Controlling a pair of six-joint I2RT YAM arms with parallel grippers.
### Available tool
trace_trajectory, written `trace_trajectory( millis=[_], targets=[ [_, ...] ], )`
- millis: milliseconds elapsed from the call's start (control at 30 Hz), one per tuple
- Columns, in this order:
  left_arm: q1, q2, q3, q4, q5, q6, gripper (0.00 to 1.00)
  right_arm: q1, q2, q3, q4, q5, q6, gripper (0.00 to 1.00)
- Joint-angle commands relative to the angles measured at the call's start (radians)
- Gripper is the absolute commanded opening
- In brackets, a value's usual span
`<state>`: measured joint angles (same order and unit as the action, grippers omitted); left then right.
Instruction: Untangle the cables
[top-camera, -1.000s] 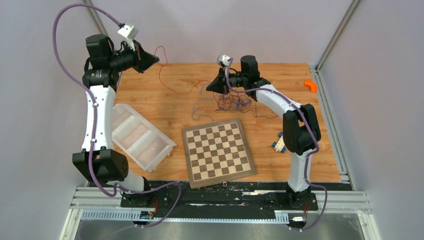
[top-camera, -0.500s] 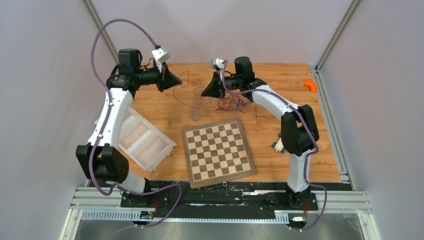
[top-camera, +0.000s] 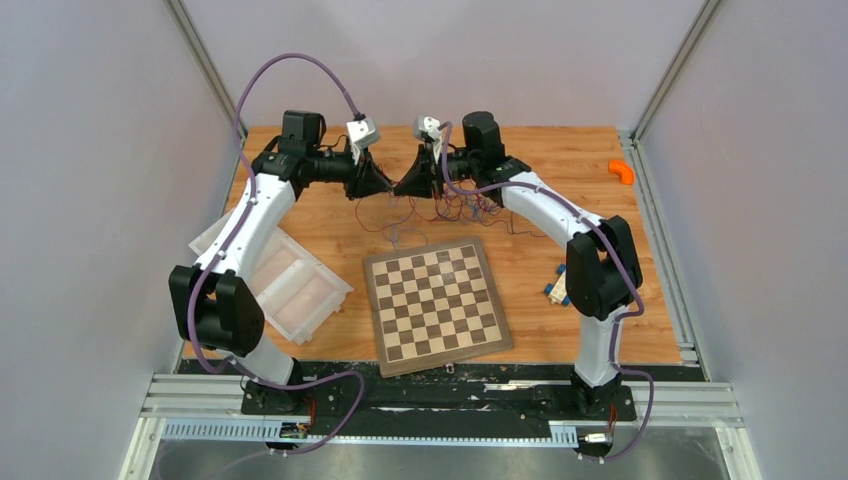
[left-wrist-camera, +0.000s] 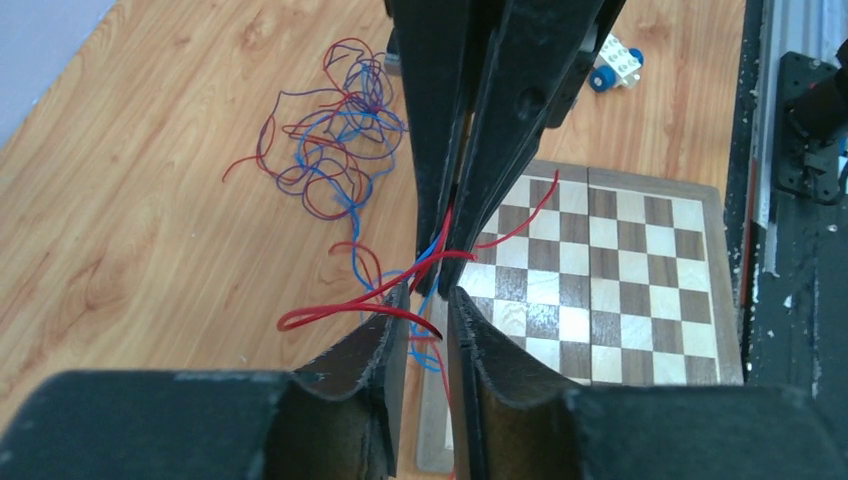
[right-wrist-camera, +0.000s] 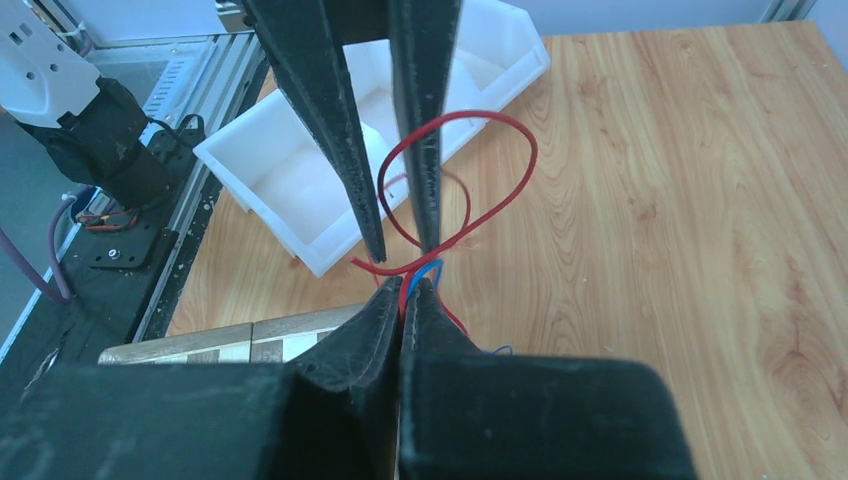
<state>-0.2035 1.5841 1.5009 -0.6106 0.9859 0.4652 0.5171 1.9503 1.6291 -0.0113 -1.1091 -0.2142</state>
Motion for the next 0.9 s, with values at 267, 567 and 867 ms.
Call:
trace_trajectory(
  millis=[267,567,867],
  targets=[
    [-0.002,0.033,0.024,-0.007,0.033,0.042,0.25,0.007,-0.058,0.009,0.014,-0.037,-0.042,0.00],
    [0.016,-0.044,0.027,-0.050,-0.017,0.041,0.00,-0.018,-0.040,-0.045,-0.102,0.098,-0.174,0.07],
    [0.154,-0.133,0.021,0.166,-0.035,-0.264,0.00,-0.114,0.067,-0.055,-0.166,0.349,-0.237,0.02]
  ],
)
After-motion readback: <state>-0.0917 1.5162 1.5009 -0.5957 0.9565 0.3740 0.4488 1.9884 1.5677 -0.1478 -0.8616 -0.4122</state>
